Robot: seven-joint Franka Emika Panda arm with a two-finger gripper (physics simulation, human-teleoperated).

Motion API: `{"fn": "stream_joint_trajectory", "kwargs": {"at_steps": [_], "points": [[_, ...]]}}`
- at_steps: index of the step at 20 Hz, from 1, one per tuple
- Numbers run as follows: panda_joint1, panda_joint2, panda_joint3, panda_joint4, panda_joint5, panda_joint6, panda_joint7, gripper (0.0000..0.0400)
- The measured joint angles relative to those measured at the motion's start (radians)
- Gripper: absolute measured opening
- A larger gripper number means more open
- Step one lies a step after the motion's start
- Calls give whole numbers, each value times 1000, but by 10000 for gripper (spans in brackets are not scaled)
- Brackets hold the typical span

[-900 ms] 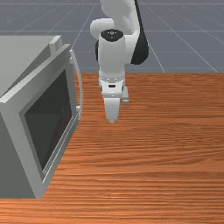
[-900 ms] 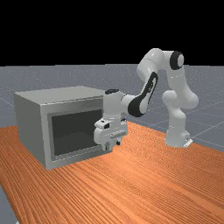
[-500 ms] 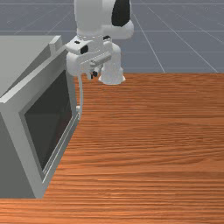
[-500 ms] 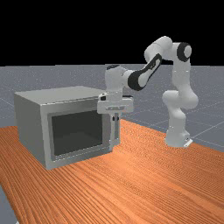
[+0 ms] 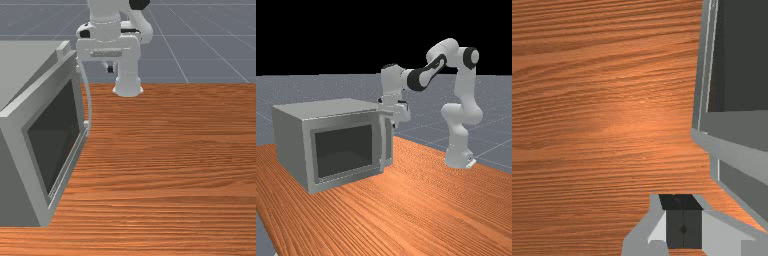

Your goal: Open the microwave

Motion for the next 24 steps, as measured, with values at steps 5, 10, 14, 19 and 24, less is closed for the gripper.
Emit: {"fn": "stream_joint_trajectory", "kwargs": {"at_steps": [5, 10, 14, 19, 24], "points": [[-5, -73, -76, 18, 1, -83, 8, 0], [-93, -34, -199, 131, 13, -131, -6, 9], [-76, -31, -224, 134, 14, -132, 0, 2], [-105, 48, -263, 228, 2, -55, 0, 339], [-131, 47, -285, 252, 1, -80, -1, 395]]}}
